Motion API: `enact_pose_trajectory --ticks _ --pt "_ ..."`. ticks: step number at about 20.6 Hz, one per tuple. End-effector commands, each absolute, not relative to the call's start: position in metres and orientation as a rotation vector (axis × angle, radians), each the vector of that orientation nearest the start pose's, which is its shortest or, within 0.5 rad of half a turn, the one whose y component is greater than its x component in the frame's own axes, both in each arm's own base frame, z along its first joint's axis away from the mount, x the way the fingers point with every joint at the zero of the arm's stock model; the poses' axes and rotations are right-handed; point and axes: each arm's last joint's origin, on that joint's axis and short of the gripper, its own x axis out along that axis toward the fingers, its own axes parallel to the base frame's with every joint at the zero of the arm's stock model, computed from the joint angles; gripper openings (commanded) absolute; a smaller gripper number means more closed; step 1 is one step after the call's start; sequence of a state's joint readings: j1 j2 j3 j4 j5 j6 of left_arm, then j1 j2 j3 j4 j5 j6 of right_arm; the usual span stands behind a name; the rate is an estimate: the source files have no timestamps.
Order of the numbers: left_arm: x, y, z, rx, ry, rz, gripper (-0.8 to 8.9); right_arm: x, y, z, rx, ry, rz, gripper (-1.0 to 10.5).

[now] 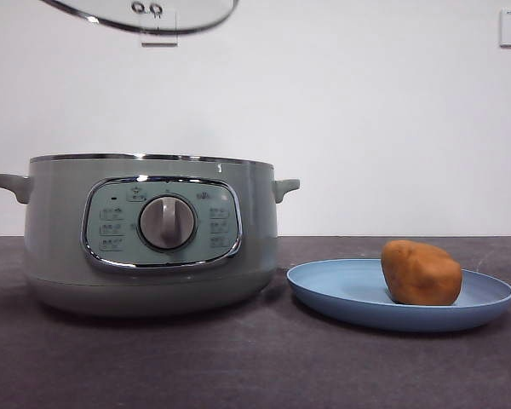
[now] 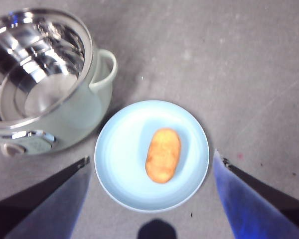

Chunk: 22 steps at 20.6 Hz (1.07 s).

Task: Take the potato out from the steamer,put the potato on the plate,close the lid

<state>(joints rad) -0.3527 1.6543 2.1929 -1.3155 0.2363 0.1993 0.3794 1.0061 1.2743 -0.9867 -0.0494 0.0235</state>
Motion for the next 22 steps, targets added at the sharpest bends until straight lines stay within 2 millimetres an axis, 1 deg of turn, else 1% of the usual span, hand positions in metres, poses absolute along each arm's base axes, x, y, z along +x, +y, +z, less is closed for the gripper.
enact_pose_trajectory --ticks 1,3,5,10,13,17,20,22 --pt "0.278 -0.113 0.477 0.237 0.672 -0.656 -0.08 0.158 0.064 0.385 -0.089 0.73 0.394 4.1" --pt "0.283 -0.119 0.472 0.239 0.675 -0.668 -0.08 0.157 0.064 0.384 -0.089 0.739 0.392 4.1" --pt "0.289 -0.126 0.463 0.239 0.681 -0.679 -0.08 0.157 0.064 0.384 -0.089 0.738 0.392 4.1" --pt "0.305 -0.142 0.42 0.239 0.757 -0.691 -0.08 0.157 0.064 0.384 -0.09 0.737 0.39 4.1" --pt "0.311 -0.145 0.393 0.243 0.811 -0.691 -0.08 0.157 0.064 0.384 -0.091 0.736 0.389 4.1" --pt "0.317 -0.148 0.372 0.244 0.831 -0.691 -0.08 0.158 0.063 0.384 -0.108 0.732 0.342 4.1" --pt "0.32 -0.149 0.358 0.248 0.846 -0.688 -0.08 0.158 0.063 0.384 -0.107 0.733 0.342 4.1" --pt "0.321 -0.15 0.345 0.25 0.857 -0.687 -0.08 0.158 0.063 0.384 -0.107 0.732 0.342 4.1"
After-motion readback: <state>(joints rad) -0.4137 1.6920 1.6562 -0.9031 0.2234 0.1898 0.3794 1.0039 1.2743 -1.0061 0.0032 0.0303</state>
